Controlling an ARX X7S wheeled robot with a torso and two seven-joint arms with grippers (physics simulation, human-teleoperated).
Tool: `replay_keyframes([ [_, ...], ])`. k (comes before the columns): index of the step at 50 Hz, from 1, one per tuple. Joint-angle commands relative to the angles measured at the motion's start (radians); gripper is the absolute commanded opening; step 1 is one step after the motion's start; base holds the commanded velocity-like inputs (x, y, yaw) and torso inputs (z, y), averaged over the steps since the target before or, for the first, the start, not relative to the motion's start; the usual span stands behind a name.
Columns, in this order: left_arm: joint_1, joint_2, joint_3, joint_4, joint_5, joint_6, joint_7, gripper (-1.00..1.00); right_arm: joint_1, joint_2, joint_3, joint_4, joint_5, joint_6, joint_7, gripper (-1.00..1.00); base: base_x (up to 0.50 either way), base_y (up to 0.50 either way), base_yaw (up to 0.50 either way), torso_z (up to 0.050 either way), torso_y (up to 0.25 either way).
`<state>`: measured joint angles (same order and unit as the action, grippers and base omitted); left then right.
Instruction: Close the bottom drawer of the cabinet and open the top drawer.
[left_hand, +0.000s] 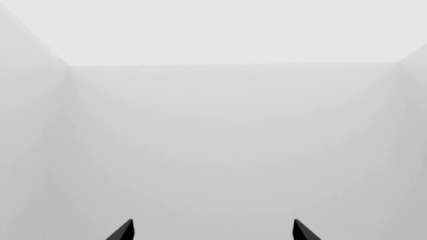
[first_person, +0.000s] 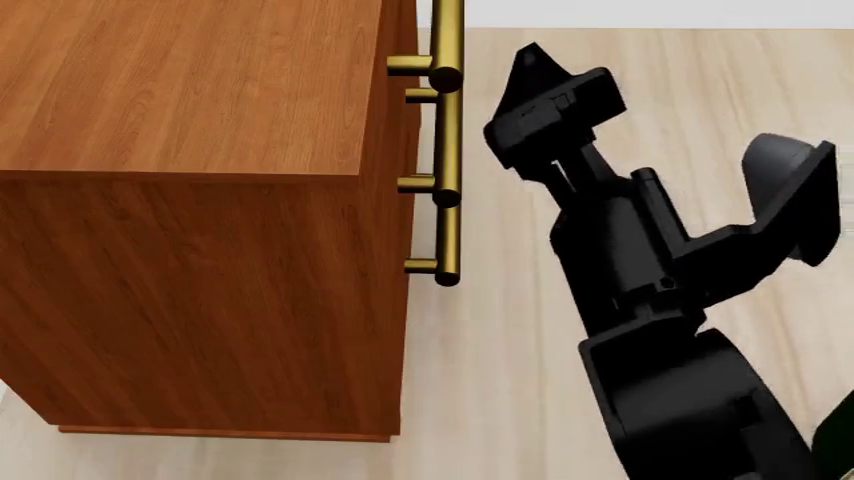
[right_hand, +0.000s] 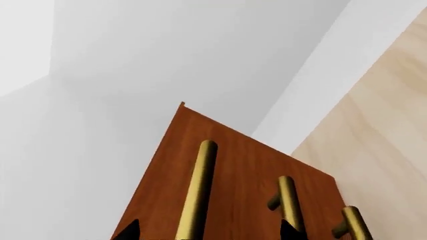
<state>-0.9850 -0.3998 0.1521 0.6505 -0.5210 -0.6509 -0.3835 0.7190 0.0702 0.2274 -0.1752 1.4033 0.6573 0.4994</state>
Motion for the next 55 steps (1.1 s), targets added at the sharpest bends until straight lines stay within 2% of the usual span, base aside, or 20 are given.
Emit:
replay_keyframes([
  [1,-0.002,-0.006,0.000,0.001,-0.004,-0.003,-0.002,1.00,0.033,-0.021,-0.037,0.055,0.013,-0.025,-0.006,1.00,0.00,0.00,0.00,0.000,0.000],
  [55,-0.002,-0.032,-0.004,0.010,-0.019,-0.004,-0.014,1.00,0.140,-0.039,-0.243,0.329,0.051,-0.171,-0.110,1.00,0.00,0.00,0.00,0.000,0.000],
])
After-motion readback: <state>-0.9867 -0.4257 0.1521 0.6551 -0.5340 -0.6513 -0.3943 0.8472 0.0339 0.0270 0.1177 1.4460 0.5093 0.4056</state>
